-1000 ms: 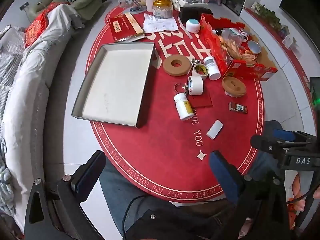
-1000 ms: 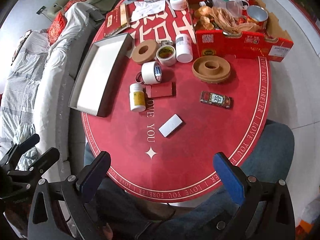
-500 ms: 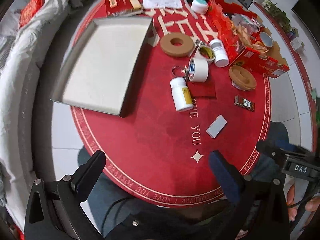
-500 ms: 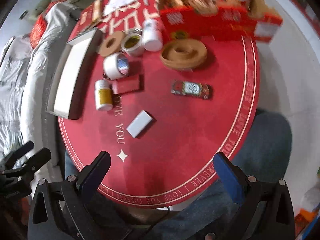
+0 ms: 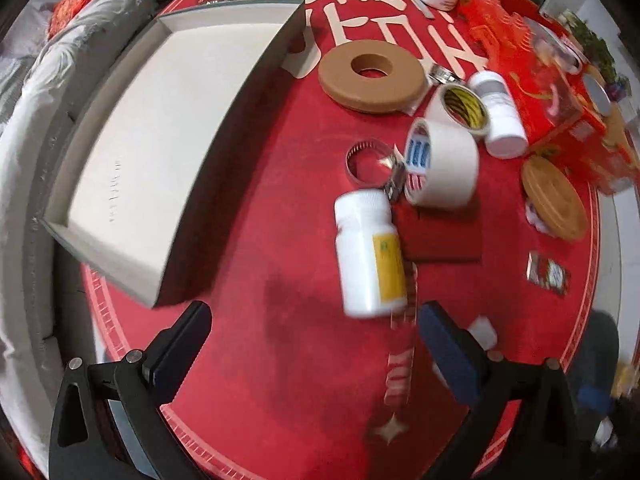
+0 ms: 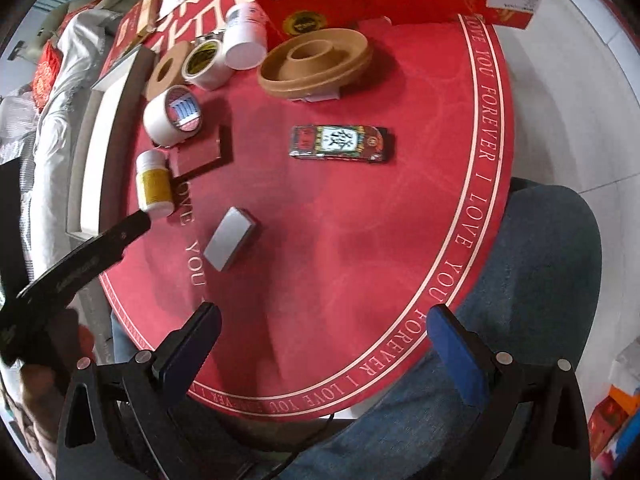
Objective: Organize rigid objects
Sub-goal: 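Reach the left gripper toward the white-and-yellow pill bottle, then grasp the pill bottle with the left gripper while the right gripper grasps the mahjong card box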
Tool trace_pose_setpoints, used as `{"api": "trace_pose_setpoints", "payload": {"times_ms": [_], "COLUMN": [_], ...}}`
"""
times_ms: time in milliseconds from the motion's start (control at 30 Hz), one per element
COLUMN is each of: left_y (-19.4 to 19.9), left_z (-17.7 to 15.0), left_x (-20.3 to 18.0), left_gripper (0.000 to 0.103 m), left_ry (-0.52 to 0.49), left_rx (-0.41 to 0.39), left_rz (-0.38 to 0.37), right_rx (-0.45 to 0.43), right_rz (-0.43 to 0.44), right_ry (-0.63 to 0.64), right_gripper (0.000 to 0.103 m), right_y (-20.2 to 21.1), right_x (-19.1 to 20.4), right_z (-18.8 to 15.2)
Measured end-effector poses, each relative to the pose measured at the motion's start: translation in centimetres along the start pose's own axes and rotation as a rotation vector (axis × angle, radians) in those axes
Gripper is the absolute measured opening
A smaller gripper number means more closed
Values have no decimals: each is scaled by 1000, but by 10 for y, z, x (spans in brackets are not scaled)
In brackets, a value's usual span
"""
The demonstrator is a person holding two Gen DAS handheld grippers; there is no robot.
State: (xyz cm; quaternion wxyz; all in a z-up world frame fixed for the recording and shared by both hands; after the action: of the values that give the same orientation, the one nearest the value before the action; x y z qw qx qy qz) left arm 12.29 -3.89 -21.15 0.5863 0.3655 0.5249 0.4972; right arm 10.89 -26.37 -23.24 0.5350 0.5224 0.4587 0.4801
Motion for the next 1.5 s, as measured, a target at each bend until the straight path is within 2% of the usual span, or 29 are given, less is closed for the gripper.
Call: {"api": "trace_pose_setpoints", "payload": {"times_ms": [100, 200, 333, 467, 600, 700, 833, 967, 1033, 1100, 1267, 1500], "left_y": [-9, -18, -26, -32, -36, -36, -35, -47, -50, -49, -47, -55], "left_z": [14, 21, 29, 30, 28, 25, 25, 59, 68, 93, 105, 117], "left_x": [5, 18, 20, 22, 31, 32, 27, 28, 26, 25, 51, 60], "left_gripper": [103, 103, 103, 103, 103, 103, 103, 103, 103, 103, 103, 103], "left_ry": [2, 4, 16, -2, 16, -44, -122, -182, -161, -107, 52, 137], "left_rx": [-27, -11, -9, -18, -20, -26, -20, 23, 51, 69, -12, -78], "left_rz": [22, 74, 40, 64, 22, 10, -13, -41, -36, -23, -24, 3], "right_rx": [12, 9, -20, -62, -64, -70, -68, -77, -83, -88, -115, -128], "right_rz": [-3, -7, -35, -77, -123, -166, -252, -265, -268, -269, -275, -278], "right_ry": [-7, -9, -32, -97, -144, -170, -123, -119, -121, -122, -124, -126], "right_gripper": [103, 103, 103, 103, 103, 103, 103, 103, 103, 103, 103, 103], "right_y": [-5, -7, -8, -14, -33, -44, -49, -51, -50, -52, -50, -50], "right_x": [-3, -6, -7, -8, -2, 3, 17, 21, 22, 24, 23, 21], "right_z": [4, 8, 25, 52, 77, 89, 98, 101, 99, 100, 88, 85]}}
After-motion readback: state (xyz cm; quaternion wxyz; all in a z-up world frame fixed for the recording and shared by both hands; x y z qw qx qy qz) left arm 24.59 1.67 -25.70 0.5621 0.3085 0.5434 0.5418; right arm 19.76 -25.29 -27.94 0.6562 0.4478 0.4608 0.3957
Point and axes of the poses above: each gripper's, at about its wrist camera, not at the fingertips, and y roughly against the way its jaws point, x to its left, z to its top, the point moved 4 cm from there along -y, roughly the way its jaws point, and after that the axes turned 15 degrees about -z, right-handed, at the moved point
